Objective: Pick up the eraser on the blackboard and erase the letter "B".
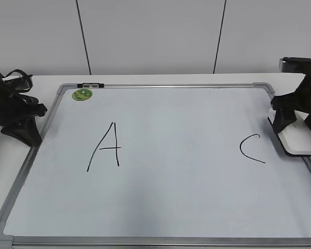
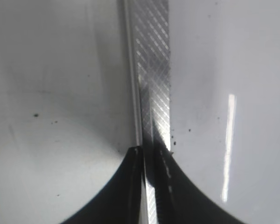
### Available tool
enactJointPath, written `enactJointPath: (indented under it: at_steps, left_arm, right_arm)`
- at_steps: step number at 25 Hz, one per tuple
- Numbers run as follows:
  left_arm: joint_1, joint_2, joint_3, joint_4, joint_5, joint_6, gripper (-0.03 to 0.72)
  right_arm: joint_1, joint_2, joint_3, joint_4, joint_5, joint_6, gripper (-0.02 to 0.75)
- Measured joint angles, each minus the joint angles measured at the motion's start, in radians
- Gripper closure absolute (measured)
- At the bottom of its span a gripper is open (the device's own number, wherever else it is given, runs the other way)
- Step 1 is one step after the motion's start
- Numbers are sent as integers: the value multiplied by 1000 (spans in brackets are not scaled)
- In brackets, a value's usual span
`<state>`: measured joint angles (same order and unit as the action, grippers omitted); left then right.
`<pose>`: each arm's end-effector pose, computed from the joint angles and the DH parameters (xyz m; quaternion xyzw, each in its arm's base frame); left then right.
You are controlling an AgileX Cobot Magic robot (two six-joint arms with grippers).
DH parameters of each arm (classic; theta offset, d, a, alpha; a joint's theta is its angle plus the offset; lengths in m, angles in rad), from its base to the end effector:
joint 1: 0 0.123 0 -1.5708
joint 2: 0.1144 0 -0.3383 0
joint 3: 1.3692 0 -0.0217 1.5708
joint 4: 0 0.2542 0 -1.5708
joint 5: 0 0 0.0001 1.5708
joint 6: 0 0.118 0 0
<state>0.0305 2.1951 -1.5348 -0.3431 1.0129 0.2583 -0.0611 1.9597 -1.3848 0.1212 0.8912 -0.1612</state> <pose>0.4552 -0.0198 0.1404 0.0211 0.9893 -0.1437 0.0133 0.4205 -0.0146 0.2041 -0.0164 0.9940 0.0396 0.1006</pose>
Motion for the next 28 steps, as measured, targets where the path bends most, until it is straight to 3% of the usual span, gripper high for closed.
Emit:
enactJointPath:
  at_steps: [13, 18, 28]
  left_arm:
    - [0, 0, 0, 0, 0, 0, 653]
    - [0, 0, 0, 0, 0, 0, 653]
    - [0, 0, 0, -1, 0, 0, 618]
  right_arm:
    - [0, 70, 0, 2, -61, -8, 202]
    - [0, 76, -2, 9, -68, -8, 132]
    - [0, 78, -215, 2, 235, -10, 103]
